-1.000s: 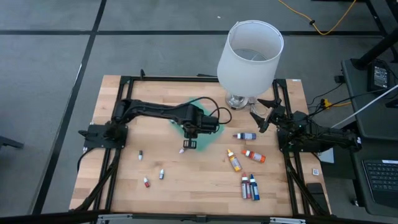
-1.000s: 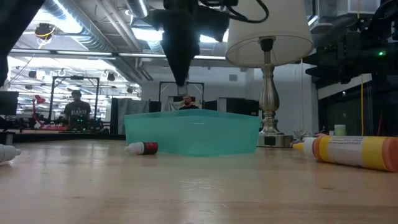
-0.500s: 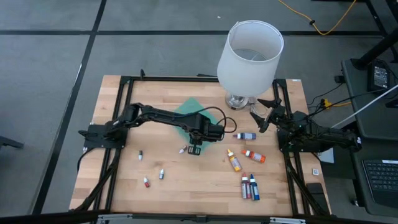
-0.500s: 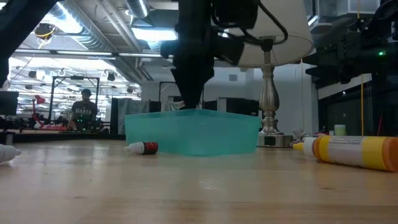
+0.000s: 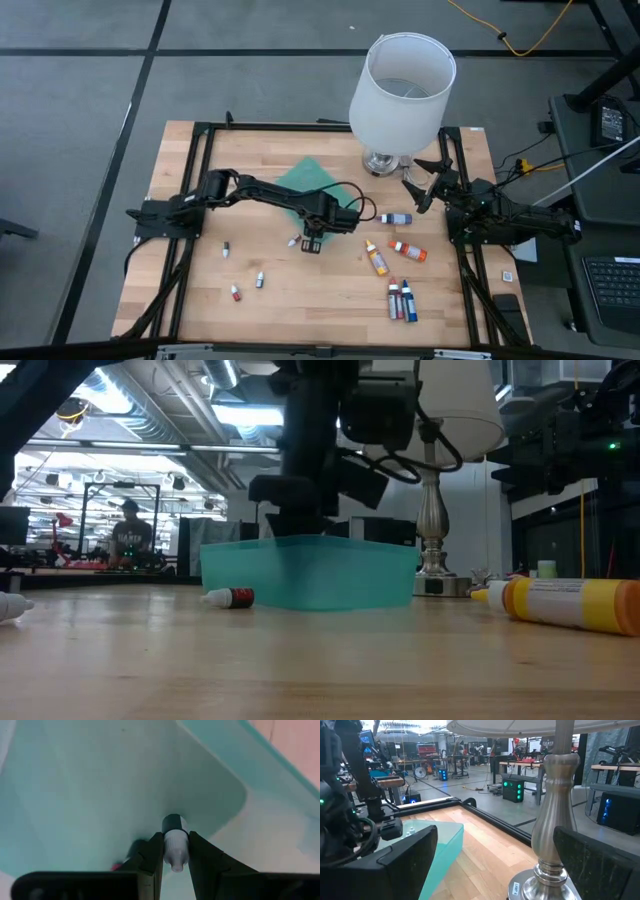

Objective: Pick & Place food coloring
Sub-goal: Put the small black food coloring bottle into the green bin

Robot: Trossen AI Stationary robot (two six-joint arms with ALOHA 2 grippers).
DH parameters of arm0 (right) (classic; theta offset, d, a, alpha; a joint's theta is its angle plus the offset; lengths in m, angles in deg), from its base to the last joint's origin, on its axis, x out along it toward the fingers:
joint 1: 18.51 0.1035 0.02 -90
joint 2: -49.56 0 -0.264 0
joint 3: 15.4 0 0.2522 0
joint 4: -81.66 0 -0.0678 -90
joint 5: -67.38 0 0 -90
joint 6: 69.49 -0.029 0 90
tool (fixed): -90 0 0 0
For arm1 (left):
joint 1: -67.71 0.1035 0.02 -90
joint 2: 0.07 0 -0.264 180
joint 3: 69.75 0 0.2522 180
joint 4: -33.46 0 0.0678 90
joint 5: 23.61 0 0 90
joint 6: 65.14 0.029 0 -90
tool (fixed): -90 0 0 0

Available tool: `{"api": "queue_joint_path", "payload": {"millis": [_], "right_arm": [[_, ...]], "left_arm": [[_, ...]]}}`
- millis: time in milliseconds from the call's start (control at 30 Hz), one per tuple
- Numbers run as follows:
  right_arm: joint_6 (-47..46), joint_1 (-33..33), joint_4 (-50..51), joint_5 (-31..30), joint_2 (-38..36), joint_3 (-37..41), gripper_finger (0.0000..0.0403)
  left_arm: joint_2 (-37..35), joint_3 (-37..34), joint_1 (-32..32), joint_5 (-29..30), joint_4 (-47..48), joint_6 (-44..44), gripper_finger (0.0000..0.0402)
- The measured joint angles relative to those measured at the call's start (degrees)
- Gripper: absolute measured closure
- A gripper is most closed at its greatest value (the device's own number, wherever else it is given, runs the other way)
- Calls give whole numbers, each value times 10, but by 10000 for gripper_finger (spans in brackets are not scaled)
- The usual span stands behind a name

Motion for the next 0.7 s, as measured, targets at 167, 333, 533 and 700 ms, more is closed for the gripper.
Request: {"api": "queue_joint_path", "payload": {"millis": [167,333,533,700], "right_arm": [[0,0,0,0,0,0,6],[0,0,0,0,0,0,6],[0,0,0,0,0,0,6],[0,0,0,0,0,0,6]], "left_arm": [[-1,-9,0,1,-8,1,336],[-1,-10,0,1,-7,1,321],[-1,-11,1,-2,-2,-12,284],[-1,-1,4,4,4,-29,259]]}}
